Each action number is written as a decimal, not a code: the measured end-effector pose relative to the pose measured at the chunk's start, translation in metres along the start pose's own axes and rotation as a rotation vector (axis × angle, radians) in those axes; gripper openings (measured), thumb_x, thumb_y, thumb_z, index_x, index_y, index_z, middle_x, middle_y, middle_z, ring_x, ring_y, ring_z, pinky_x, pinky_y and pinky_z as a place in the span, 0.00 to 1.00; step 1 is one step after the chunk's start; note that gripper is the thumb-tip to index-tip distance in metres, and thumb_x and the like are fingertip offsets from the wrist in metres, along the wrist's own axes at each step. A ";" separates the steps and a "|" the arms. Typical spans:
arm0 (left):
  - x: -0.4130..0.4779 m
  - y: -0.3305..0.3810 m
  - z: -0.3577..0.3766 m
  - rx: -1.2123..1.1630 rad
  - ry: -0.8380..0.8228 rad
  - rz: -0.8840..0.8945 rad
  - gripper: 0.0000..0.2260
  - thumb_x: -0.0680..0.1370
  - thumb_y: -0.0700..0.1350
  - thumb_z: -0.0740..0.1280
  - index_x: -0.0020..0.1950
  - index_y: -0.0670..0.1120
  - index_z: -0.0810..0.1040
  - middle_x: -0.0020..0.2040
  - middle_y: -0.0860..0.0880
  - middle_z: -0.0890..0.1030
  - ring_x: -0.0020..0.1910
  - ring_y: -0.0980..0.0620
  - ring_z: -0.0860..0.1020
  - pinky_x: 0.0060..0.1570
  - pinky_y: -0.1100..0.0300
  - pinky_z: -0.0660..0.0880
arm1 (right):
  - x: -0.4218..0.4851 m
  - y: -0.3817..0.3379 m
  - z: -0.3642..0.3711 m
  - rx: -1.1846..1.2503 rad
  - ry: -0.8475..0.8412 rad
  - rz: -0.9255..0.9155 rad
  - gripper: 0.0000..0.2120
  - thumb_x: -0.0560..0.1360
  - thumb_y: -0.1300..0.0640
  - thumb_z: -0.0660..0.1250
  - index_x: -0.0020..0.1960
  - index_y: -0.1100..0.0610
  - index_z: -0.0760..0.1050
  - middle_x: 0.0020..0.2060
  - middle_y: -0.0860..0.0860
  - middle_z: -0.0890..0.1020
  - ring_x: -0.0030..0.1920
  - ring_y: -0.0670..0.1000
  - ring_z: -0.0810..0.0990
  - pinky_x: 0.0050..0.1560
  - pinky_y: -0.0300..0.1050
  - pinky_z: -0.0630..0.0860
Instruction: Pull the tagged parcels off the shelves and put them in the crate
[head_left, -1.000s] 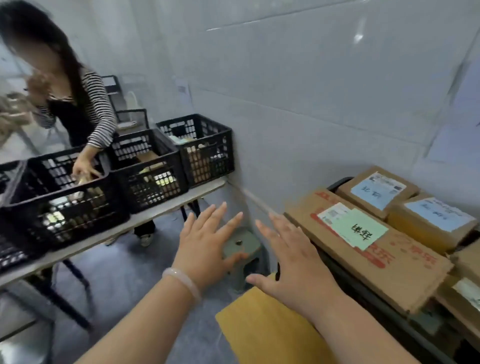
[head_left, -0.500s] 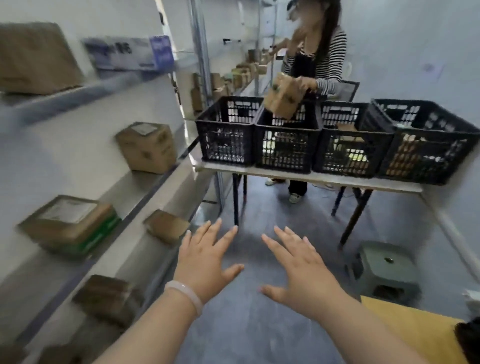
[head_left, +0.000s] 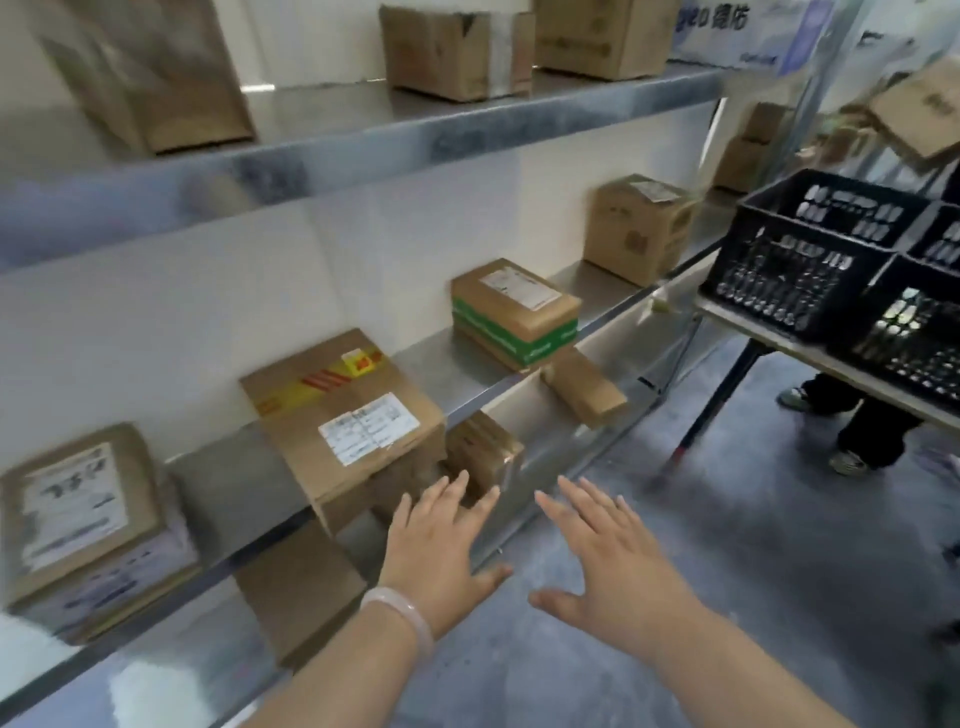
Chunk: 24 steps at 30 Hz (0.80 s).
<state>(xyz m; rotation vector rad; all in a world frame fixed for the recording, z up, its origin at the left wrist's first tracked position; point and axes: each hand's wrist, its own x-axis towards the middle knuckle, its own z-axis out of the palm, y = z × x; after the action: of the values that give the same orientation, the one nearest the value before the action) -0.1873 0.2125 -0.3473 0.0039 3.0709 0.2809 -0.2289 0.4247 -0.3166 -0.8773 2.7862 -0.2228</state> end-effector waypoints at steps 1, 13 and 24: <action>-0.013 -0.015 0.003 -0.019 -0.002 -0.040 0.36 0.75 0.72 0.54 0.78 0.64 0.45 0.81 0.52 0.46 0.79 0.50 0.46 0.75 0.45 0.43 | 0.009 -0.014 0.004 -0.004 -0.018 -0.043 0.45 0.70 0.28 0.59 0.78 0.39 0.39 0.78 0.43 0.40 0.77 0.46 0.35 0.76 0.51 0.37; -0.125 -0.124 0.070 -0.176 -0.011 -0.590 0.35 0.75 0.71 0.55 0.78 0.64 0.45 0.81 0.52 0.45 0.79 0.51 0.47 0.77 0.48 0.44 | 0.084 -0.121 0.099 -0.025 -0.281 -0.443 0.44 0.71 0.29 0.60 0.78 0.40 0.41 0.78 0.43 0.40 0.77 0.46 0.41 0.72 0.43 0.37; -0.121 -0.145 0.164 -0.362 0.037 -0.958 0.34 0.76 0.69 0.57 0.79 0.63 0.49 0.81 0.53 0.48 0.79 0.49 0.49 0.77 0.49 0.49 | 0.160 -0.120 0.196 0.002 -0.399 -0.497 0.40 0.75 0.34 0.60 0.78 0.42 0.43 0.78 0.43 0.44 0.77 0.47 0.45 0.76 0.47 0.49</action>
<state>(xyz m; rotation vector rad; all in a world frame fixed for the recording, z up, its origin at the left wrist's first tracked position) -0.0569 0.0992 -0.5276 -1.4057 2.5980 0.7272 -0.2438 0.2191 -0.5062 -1.4262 2.1707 -0.1081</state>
